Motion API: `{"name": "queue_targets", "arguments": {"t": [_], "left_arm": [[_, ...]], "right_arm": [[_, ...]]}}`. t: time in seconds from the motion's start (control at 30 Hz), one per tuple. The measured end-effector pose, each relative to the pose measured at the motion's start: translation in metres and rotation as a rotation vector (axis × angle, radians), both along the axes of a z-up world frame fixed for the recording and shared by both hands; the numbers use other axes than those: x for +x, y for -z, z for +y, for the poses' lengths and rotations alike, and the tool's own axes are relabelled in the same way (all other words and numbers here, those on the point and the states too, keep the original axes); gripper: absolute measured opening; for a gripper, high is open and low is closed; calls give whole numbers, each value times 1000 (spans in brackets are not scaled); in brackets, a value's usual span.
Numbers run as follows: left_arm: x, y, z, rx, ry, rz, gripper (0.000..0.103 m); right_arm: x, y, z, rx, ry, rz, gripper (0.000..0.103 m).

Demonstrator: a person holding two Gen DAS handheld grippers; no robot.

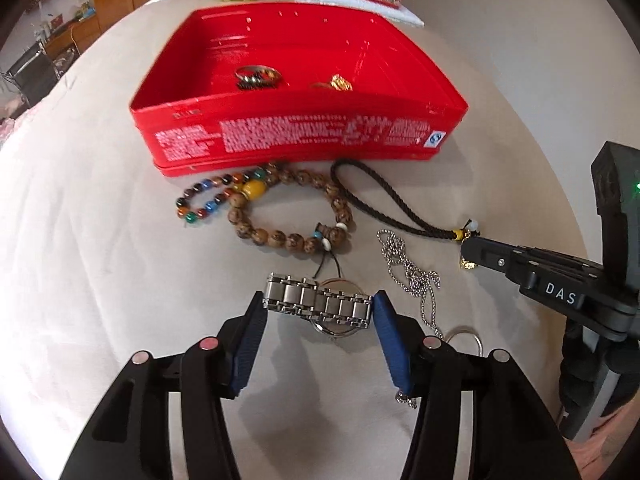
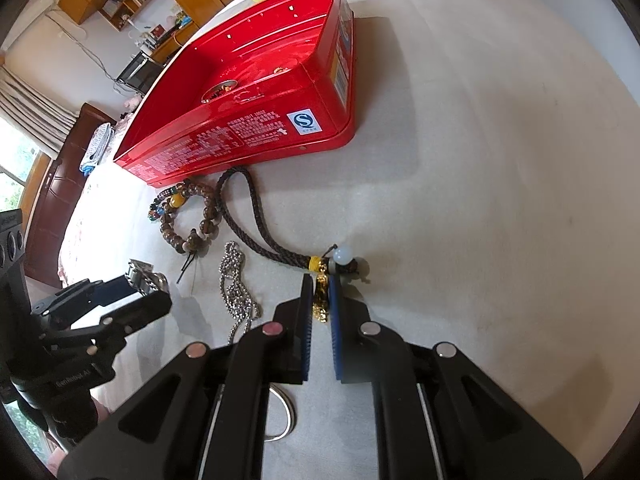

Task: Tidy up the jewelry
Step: 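Close the left tool on the silver watch band while the right tool holds the charm, then carry the silver watch and gold charm into the red tray and open both tools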

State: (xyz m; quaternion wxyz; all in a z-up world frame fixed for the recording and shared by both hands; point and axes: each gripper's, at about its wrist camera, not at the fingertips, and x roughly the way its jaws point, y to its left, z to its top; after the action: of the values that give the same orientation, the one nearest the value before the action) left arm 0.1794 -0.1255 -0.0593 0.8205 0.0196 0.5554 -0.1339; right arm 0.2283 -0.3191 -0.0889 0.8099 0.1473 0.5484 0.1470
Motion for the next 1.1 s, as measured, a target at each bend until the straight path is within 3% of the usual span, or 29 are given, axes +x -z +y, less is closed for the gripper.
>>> {"name": "queue_targets", "arguments": {"t": [0.2,0.4,0.53,0.83,1.1], "left_arm": [[-19,-11,12,-1,13,-1,54],[5,-7,24,-12,5,-11,54],[7,-20,29,-24,5,-31,54],[23,-61,39,-20,-10,-93,54],[64,-98,39,-28,-21,-152,55]], "right_arm": [[-7,-16,1,-3,-1,-57,5],[-7,-26,-2,24,2,-76,5],[-6,-40,-7,73,3,-99,5],[-2,-98,-7,75,-1,-220,5],[32,-155,-5,94,6,-310,5]]}}
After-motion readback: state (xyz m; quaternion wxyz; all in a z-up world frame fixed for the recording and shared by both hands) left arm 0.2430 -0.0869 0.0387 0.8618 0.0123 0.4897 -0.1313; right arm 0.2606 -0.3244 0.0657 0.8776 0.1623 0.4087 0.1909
